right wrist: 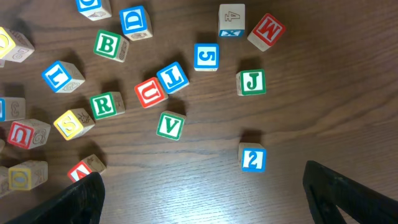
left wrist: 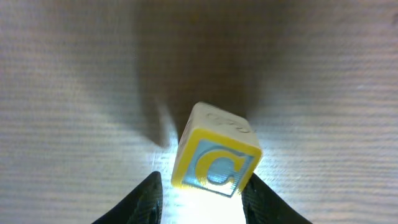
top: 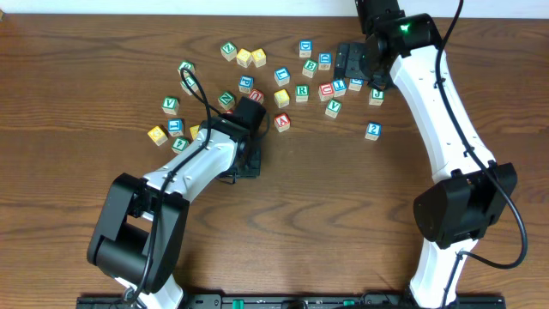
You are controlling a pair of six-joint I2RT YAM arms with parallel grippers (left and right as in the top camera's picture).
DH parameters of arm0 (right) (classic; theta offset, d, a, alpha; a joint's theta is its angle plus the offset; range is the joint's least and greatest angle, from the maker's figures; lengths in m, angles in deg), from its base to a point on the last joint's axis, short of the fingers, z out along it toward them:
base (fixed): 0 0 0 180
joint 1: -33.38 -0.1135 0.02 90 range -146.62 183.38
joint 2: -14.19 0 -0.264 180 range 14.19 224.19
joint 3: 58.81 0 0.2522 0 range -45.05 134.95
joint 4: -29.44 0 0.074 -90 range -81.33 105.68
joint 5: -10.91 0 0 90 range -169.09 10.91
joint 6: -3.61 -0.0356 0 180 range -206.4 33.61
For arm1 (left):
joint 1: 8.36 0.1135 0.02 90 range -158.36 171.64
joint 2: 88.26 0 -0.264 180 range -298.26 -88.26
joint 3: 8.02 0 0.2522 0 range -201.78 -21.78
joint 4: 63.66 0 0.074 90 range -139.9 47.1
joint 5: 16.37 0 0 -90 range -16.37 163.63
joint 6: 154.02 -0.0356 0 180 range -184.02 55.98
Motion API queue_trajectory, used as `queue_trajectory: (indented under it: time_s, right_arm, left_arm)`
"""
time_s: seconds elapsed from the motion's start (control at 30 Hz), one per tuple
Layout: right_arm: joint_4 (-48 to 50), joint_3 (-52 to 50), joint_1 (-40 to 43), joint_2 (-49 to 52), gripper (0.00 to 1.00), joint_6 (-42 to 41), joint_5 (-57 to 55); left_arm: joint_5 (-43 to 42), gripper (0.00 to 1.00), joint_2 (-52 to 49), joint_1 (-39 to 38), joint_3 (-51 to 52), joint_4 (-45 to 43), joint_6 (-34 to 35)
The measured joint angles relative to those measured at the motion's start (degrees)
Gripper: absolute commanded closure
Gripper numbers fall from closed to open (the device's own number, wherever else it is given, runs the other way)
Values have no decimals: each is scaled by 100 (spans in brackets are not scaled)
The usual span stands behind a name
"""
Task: Spell out CORL
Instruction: 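Lift the C block and carry it toward the open table center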
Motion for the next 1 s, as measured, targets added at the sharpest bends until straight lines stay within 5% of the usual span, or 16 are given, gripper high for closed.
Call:
queue_trajectory:
  time_s: [0.37, 0.6, 1.0]
  right_arm:
    - [-4, 0, 0, 0, 4, 0, 0]
    - [-4, 0, 0, 0, 4, 0, 0]
    - [-11, 0, 0, 0, 3, 0, 0]
  left_arm:
    - [0, 60, 0, 0, 0, -372, -13]
    - [2, 74, 0, 0, 0, -426, -48]
    - [-411, 74, 0, -9, -278, -664, 72]
